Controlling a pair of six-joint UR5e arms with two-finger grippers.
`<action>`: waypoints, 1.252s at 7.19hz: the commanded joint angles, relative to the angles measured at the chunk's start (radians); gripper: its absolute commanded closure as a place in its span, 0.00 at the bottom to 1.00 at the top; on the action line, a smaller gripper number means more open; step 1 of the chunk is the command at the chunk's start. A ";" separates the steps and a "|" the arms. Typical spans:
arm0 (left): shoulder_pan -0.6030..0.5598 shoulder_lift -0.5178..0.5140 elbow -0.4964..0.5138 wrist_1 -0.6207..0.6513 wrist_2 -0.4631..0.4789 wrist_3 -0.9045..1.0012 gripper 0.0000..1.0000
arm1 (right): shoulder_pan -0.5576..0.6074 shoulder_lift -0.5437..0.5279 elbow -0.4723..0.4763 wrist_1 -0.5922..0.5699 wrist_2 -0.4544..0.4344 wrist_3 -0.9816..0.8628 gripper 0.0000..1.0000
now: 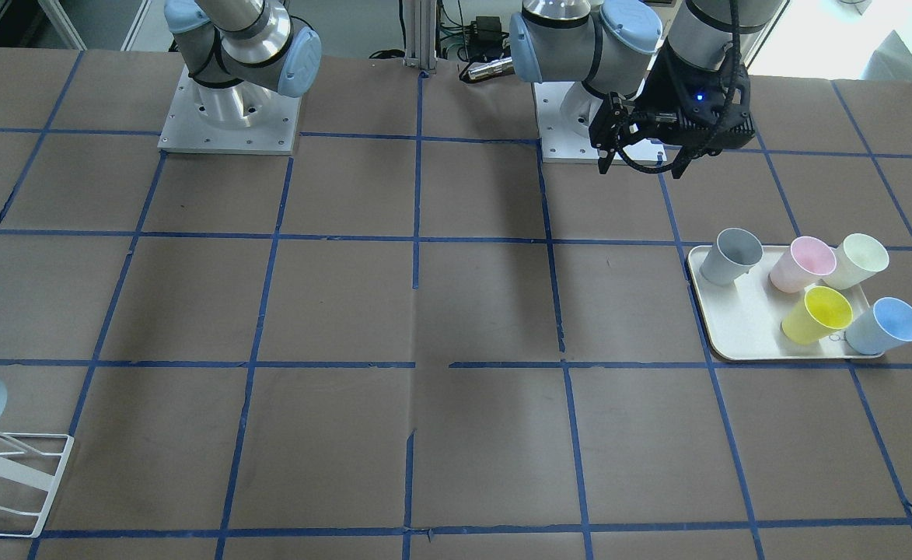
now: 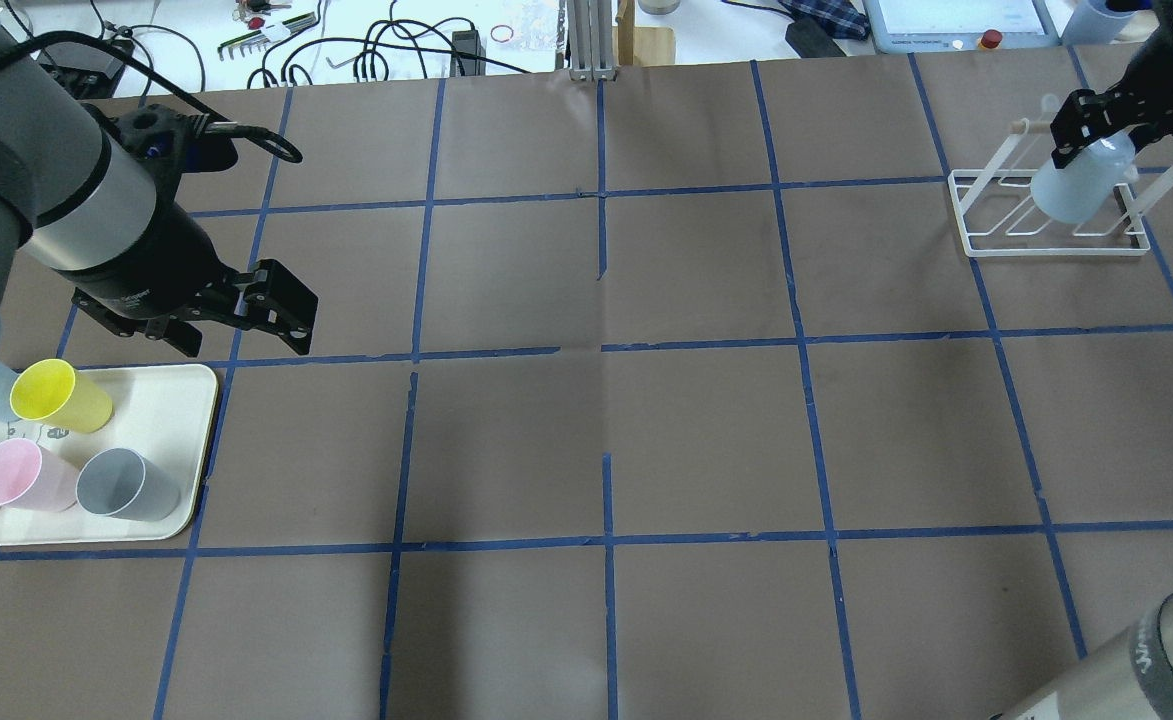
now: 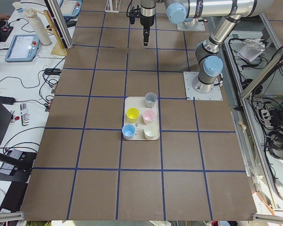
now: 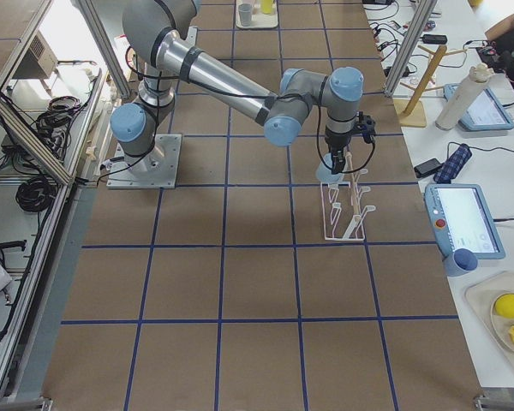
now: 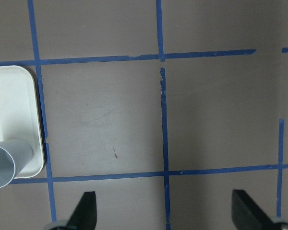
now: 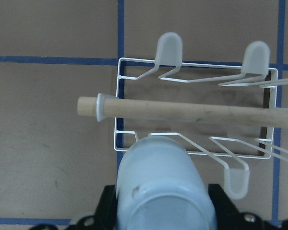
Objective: Transfer IKEA cup to right arm and place on rack
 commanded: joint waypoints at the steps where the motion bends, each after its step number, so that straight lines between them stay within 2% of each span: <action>1: -0.001 -0.001 0.000 0.001 0.000 -0.006 0.00 | 0.004 0.004 -0.001 -0.011 0.005 -0.004 0.00; 4: -0.003 -0.001 -0.003 0.001 0.001 -0.008 0.00 | 0.013 -0.046 -0.015 0.021 0.004 -0.001 0.00; 7: -0.023 0.002 -0.013 -0.002 0.013 -0.008 0.00 | 0.117 -0.221 -0.017 0.259 0.004 0.030 0.00; 8: -0.027 0.001 -0.005 0.001 0.035 -0.006 0.00 | 0.166 -0.267 -0.017 0.307 0.004 0.050 0.00; 9: -0.028 -0.001 -0.008 0.002 0.035 -0.006 0.00 | 0.229 -0.298 -0.017 0.385 0.002 0.135 0.00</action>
